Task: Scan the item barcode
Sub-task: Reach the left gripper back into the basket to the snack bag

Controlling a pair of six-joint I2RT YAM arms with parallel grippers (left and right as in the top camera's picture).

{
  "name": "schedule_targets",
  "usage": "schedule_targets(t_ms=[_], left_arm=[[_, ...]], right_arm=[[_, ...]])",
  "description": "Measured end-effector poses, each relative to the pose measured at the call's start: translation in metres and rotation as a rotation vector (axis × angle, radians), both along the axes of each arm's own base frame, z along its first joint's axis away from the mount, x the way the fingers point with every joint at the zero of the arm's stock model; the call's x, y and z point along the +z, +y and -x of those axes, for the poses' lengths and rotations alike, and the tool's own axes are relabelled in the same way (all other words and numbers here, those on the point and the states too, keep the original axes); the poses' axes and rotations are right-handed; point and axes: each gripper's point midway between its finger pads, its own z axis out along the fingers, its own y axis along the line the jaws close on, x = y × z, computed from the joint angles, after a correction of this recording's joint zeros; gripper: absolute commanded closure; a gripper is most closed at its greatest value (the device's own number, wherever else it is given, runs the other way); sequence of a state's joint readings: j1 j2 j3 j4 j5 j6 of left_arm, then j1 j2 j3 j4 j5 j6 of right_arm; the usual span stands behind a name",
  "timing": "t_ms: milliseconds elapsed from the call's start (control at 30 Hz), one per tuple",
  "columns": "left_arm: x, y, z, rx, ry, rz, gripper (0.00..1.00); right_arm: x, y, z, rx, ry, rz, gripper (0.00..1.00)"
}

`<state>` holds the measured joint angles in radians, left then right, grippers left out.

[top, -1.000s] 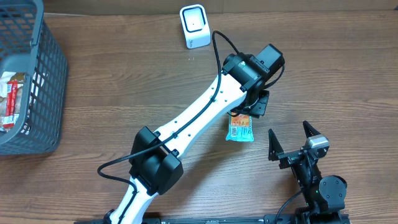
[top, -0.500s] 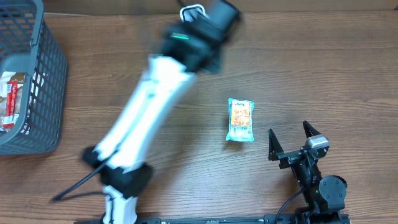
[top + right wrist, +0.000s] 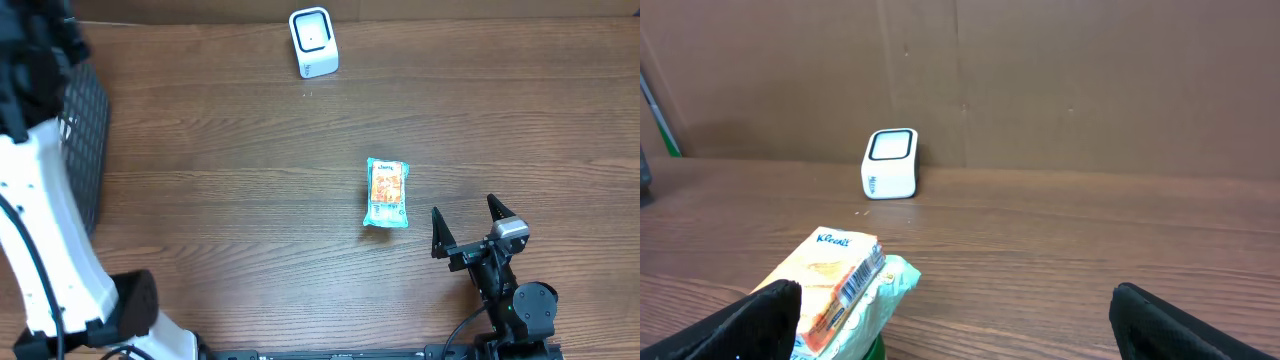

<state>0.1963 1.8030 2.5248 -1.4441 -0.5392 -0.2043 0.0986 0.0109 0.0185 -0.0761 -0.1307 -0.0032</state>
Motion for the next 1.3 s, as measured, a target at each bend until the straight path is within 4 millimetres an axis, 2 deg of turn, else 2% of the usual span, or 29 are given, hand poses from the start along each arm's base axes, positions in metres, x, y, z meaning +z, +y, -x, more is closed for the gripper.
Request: schedule_targets(t_ms=[200,333,500,733,800,1067,1300], left_arm=[[-0.033,0.078,0.018,0.124,0.090,0.052,0.00],[-0.055,0.117,0.028,0.182,0.127,0.100,0.00],[-0.104,0.154,0.024,0.191,0.210,0.190,0.00],[-0.196,0.182,0.006,0.156,0.369,0.323,0.00],[-0.216,0.187,-0.001,0.136,0.401,0.340,0.00],[-0.291,0.194,-0.019,0.047,0.528,0.402,0.00],[-0.342,0.197,-0.031,-0.036,0.594,0.430,0.00]], right_arm=[[0.000,0.000,0.000,0.000,0.000,0.000,0.00],[0.000,0.000,0.000,0.000,0.000,0.000,0.00],[0.000,0.000,0.000,0.000,0.000,0.000,0.00],[0.000,0.000,0.000,0.000,0.000,0.000,0.00],[0.000,0.000,0.000,0.000,0.001,0.000,0.00],[0.000,0.000,0.000,0.000,0.000,0.000,0.00],[0.000,0.000,0.000,0.000,0.000,0.000,0.00]])
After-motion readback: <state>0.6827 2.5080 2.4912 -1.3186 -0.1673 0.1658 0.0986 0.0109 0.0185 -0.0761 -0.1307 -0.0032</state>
